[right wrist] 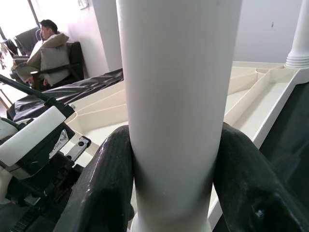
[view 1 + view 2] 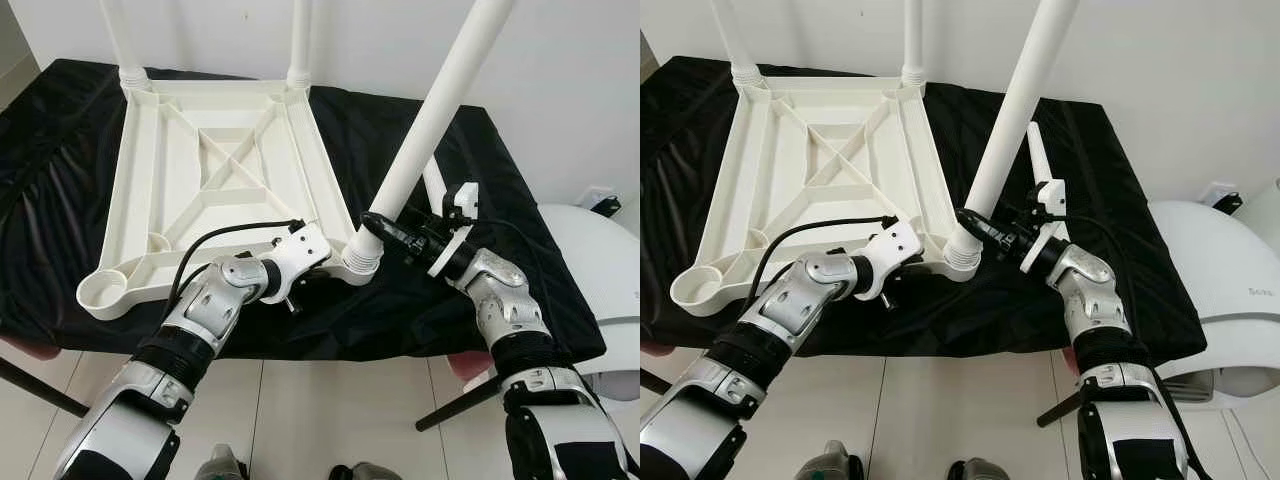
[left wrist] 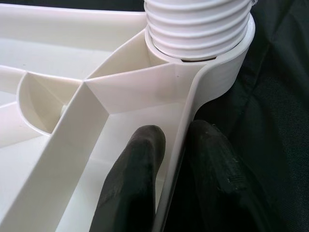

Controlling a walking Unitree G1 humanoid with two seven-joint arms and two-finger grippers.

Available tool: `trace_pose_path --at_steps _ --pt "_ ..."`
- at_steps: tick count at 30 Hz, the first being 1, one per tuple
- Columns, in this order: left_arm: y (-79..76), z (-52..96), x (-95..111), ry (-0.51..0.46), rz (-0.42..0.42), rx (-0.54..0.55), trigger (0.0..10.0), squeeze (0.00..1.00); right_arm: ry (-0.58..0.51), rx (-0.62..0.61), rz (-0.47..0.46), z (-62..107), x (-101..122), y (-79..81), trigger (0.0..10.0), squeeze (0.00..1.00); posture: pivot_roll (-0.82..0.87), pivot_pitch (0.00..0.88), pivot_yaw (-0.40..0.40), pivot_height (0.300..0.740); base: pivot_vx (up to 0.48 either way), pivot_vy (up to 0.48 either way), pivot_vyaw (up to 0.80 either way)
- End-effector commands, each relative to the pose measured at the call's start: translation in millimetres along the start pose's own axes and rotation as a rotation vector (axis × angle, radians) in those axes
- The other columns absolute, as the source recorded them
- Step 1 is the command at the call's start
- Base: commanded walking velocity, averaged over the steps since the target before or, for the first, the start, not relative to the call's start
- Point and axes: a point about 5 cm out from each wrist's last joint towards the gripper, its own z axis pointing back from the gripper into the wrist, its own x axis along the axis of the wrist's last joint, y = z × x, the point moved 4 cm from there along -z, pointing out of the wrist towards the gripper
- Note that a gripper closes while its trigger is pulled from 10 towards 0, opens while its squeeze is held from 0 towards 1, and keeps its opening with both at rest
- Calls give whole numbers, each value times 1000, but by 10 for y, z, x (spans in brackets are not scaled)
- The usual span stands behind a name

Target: Building children table

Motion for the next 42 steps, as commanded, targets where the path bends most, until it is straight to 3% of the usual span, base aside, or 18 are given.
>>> trace_pose_path --at_steps 1,42 --pt "-3 12 165 -53 -33 -7 10000 0 184 -19 -51 182 -442 55 10000 0 44 55 -56 740 0 0 0" --pt "14 12 185 -56 -31 -1 10000 0 101 -61 -15 144 -377 159 10000 0 38 57 -54 740 0 0 0"
